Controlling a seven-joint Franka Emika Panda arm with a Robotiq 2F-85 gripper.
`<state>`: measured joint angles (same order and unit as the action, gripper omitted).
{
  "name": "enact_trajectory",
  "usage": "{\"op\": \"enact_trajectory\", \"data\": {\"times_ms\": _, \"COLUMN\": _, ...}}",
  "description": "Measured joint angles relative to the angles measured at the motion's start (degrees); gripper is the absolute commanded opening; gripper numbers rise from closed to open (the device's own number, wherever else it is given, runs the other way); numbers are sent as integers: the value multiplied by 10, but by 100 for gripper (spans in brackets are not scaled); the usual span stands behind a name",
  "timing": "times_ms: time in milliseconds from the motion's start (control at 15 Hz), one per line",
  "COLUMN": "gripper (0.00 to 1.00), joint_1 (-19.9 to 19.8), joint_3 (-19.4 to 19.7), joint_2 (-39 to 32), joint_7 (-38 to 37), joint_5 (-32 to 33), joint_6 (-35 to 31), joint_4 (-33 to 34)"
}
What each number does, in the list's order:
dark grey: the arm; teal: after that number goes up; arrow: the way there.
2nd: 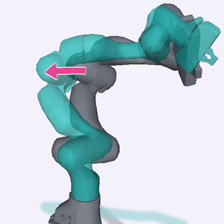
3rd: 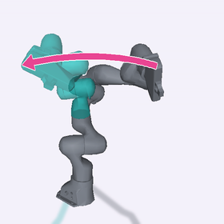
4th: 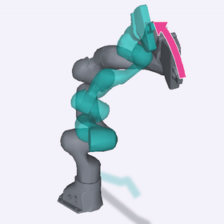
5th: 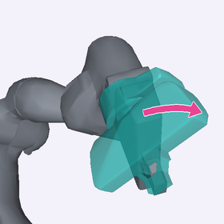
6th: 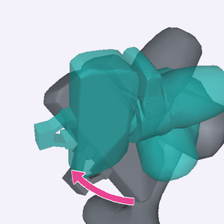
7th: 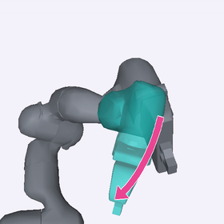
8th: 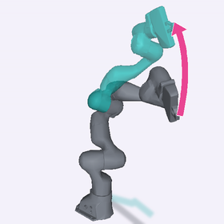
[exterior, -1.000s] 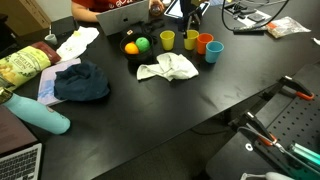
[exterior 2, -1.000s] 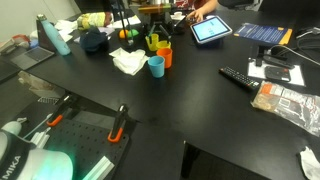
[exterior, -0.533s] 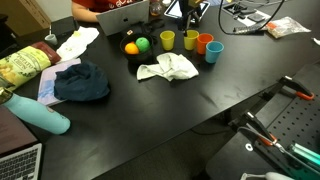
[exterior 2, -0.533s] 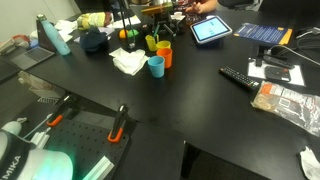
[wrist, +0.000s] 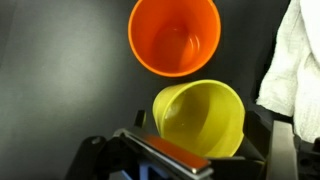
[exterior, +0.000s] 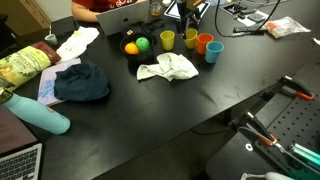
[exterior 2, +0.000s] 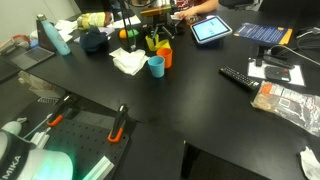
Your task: Stack the second yellow cup from the top of the table into the orange cup, stack the yellow and orange cup into the yellow cup, stack the yellow orange and yellow cup into the blue cup
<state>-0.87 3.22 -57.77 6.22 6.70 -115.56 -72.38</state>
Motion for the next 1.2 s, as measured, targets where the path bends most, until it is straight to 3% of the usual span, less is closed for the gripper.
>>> {"op": "enact_trajectory", "data": {"times_ms": 133, "gripper": 83, "joint_1": 0, "joint_3": 0, "joint_2": -6, "joint_7": 0, "joint_5": 0, "joint_6": 7, "joint_4": 7}}
{"op": "enact_trajectory", "data": {"times_ms": 200, "gripper": 66, "joint_1": 0, "joint_3": 0, "joint_2": -8, "joint_7": 0, "joint_5": 0, "joint_6": 9, "joint_4": 9}}
{"op": "enact_trajectory", "data": {"times_ms": 733, "gripper": 5, "joint_1": -3, "joint_3": 0, "joint_2": -12, "joint_7": 1, "joint_5": 0, "joint_6": 16, "joint_4": 23}}
{"op": "enact_trajectory", "data": {"times_ms": 867, "gripper": 0, "joint_1": -2, "joint_3": 1, "joint_2": -12, "joint_7": 1, "joint_5": 0, "joint_6": 16, "joint_4": 24}}
{"op": "enact_trajectory", "data": {"times_ms": 1200, "gripper": 2, "joint_1": -3, "joint_3": 4, "joint_2": -13, "joint_7": 1, "joint_5": 0, "joint_6": 25, "joint_4": 29}}
